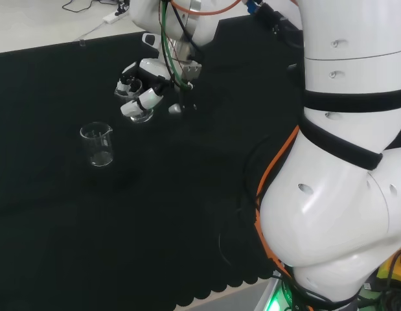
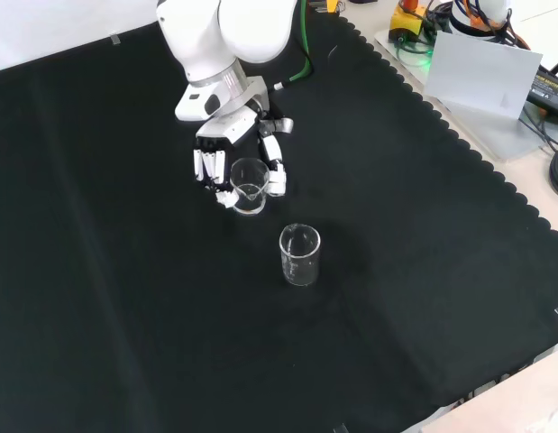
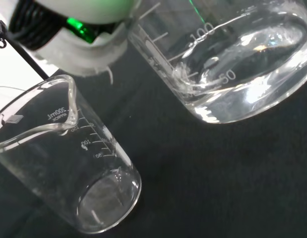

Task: Pour the water from the handheld beaker into the one on the table.

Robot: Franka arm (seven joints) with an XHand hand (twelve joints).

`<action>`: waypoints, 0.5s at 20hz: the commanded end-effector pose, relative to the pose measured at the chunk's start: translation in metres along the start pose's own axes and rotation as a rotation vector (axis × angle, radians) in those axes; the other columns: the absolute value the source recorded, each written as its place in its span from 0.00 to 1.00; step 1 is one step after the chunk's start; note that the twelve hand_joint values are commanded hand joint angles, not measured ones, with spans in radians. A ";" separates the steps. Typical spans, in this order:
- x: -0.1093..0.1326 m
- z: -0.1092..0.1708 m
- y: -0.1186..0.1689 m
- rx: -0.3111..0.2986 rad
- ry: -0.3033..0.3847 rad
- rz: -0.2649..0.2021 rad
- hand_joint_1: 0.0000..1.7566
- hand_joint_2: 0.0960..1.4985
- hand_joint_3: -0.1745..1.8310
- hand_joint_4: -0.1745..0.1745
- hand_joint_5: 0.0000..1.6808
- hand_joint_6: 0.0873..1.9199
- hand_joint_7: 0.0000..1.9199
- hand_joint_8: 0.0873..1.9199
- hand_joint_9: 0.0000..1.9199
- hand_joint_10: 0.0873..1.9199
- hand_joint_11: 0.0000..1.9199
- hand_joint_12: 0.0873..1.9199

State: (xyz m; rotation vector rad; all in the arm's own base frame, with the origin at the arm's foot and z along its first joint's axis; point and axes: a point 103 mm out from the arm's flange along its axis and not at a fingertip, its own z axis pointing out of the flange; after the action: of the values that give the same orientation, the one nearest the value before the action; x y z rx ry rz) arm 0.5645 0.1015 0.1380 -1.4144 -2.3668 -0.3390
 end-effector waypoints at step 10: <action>0.020 -0.018 -0.029 0.113 -0.125 0.015 0.64 0.44 0.36 1.00 0.77 0.28 0.84 0.00 0.78 0.01 0.51 0.50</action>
State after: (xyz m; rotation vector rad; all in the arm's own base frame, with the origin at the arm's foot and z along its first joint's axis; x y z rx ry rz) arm 0.5428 0.0939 0.1569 -1.4311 -2.4094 -0.2072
